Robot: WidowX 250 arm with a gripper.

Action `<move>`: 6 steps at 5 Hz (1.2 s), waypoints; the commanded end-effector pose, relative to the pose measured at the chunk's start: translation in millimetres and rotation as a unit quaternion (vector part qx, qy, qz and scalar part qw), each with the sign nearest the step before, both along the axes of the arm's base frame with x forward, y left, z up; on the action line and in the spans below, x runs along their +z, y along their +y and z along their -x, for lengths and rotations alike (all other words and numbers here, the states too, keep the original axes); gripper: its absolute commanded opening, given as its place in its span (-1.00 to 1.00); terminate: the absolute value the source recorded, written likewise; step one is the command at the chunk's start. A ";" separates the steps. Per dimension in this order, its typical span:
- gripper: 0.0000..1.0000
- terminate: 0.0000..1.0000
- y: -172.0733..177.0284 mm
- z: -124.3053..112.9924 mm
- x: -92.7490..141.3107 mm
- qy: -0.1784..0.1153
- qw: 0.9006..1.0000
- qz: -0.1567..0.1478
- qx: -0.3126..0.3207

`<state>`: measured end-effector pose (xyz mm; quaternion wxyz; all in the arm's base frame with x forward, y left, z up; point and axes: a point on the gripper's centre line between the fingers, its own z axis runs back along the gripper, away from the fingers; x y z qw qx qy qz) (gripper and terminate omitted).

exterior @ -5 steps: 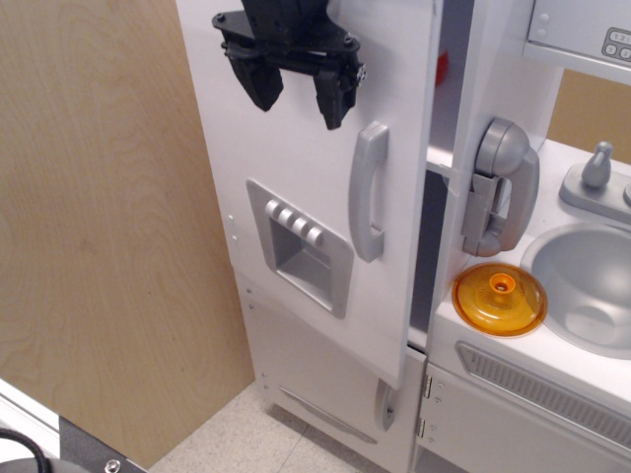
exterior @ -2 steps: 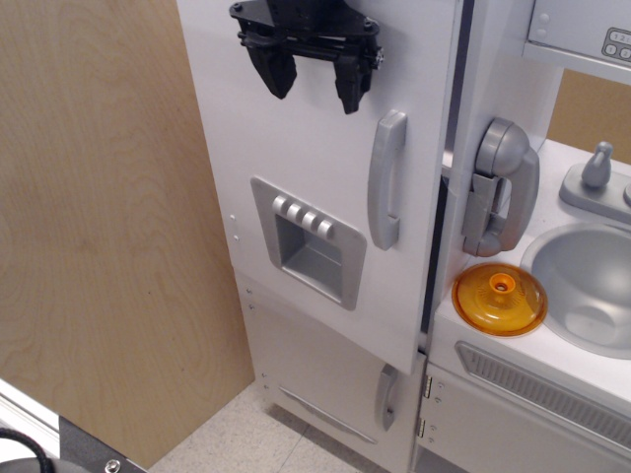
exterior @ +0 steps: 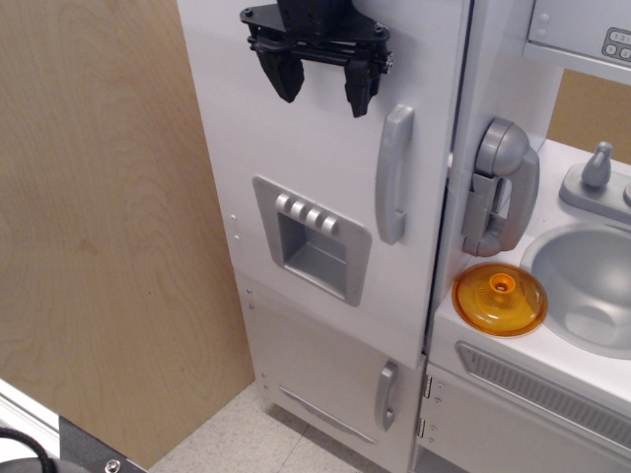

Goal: Close fridge

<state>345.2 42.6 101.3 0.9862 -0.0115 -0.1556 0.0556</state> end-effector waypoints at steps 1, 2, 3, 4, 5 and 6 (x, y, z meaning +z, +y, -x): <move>1.00 -1.00 5.6 -7.0 25.0 -0.033 0.999 0.019 0.009; 1.00 -1.00 7.5 -1.8 26.5 -0.031 0.999 0.024 0.002; 1.00 -1.00 8.8 20.5 24.3 -0.020 0.999 0.028 -0.027; 1.00 -1.00 11.3 13.9 25.0 -0.023 0.999 0.030 -0.008; 1.00 -1.00 16.2 -2.3 25.9 -0.014 0.999 0.044 0.015; 1.00 -1.00 19.0 -12.8 28.1 -0.019 0.998 0.045 0.033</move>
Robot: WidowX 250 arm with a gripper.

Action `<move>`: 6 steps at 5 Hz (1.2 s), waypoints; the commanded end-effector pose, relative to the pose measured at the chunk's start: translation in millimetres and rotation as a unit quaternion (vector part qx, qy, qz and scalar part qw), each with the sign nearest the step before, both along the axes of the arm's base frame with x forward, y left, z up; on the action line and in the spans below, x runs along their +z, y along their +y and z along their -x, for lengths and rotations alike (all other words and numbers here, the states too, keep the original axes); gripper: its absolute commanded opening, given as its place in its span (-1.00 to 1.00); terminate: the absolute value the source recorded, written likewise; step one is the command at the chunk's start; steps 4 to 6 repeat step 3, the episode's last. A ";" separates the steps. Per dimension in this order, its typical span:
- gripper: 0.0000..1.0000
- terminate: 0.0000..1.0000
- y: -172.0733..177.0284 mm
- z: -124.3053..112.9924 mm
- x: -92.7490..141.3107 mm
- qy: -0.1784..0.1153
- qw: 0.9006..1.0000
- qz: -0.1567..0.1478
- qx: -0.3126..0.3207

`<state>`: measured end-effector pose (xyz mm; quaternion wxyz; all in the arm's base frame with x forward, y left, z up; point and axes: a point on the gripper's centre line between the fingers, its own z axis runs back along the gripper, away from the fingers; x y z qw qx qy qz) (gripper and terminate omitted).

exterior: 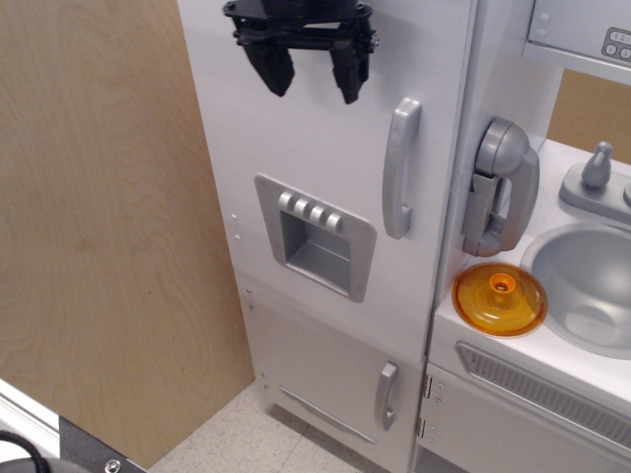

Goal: Close fridge

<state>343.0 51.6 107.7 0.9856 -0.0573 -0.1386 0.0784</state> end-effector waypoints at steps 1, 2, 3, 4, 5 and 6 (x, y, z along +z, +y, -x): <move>1.00 -1.00 10.7 -17.7 22.5 -0.033 0.999 -0.004 0.022; 1.00 -1.00 10.7 -16.5 23.7 -0.036 0.999 -0.002 0.021; 1.00 1.00 8.2 -4.6 13.4 -0.024 1.000 -0.016 0.003; 1.00 1.00 8.2 -4.6 13.4 -0.024 1.000 -0.016 0.003; 1.00 1.00 8.2 -4.6 13.4 -0.024 1.000 -0.016 0.003; 1.00 1.00 8.2 -4.6 13.4 -0.024 1.000 -0.016 0.003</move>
